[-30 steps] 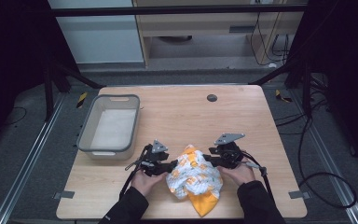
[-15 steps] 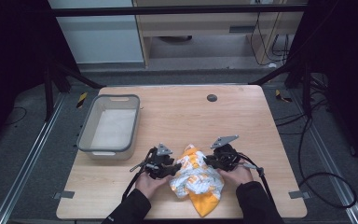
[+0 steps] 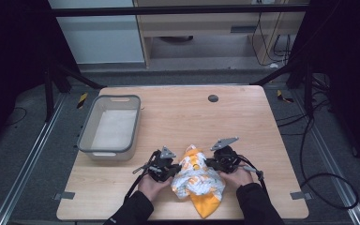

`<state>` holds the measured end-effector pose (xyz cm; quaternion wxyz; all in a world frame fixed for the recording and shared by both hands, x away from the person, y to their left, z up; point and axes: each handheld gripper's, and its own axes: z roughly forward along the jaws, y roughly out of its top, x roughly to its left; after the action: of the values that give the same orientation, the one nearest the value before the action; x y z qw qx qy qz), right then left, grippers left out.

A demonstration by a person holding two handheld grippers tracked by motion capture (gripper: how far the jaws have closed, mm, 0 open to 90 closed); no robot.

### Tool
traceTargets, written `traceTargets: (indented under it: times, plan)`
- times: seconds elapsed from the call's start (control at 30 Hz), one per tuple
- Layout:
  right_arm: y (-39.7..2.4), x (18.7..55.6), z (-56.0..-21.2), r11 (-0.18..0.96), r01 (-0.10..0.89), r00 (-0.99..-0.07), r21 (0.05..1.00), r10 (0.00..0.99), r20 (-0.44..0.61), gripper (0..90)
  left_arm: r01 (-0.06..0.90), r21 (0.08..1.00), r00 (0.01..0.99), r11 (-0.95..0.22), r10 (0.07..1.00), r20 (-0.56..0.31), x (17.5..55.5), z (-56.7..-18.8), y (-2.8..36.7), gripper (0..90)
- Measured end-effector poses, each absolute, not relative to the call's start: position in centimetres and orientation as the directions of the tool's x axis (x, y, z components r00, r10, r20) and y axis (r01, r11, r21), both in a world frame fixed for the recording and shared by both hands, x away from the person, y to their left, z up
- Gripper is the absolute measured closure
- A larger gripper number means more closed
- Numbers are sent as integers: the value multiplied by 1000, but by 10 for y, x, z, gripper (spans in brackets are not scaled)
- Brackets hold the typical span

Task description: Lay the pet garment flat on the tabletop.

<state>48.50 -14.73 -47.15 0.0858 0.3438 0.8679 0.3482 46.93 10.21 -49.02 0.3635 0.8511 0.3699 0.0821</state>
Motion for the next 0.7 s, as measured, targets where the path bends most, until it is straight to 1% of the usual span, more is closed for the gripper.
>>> traceTargets:
  times: [0.1, 0.27, 0.37, 0.7]
  plan:
    - [-149, 484, -469, 513, 533, -745, 673, 661, 86, 879, 560, 683, 720, -469, 683, -122, 468, -489, 103, 885]
    - [-153, 482, -464, 499, 525, -743, 689, 664, 85, 881, 553, 706, 712, -442, 692, -123, 466, -479, 109, 890]
    - [-157, 480, -458, 475, 518, -737, 711, 670, 89, 881, 543, 729, 708, -416, 694, -130, 465, -469, 114, 891]
    - [-161, 473, -439, 416, 467, -734, 780, 674, 81, 881, 468, 800, 707, -376, 702, -84, 456, -432, 119, 891]
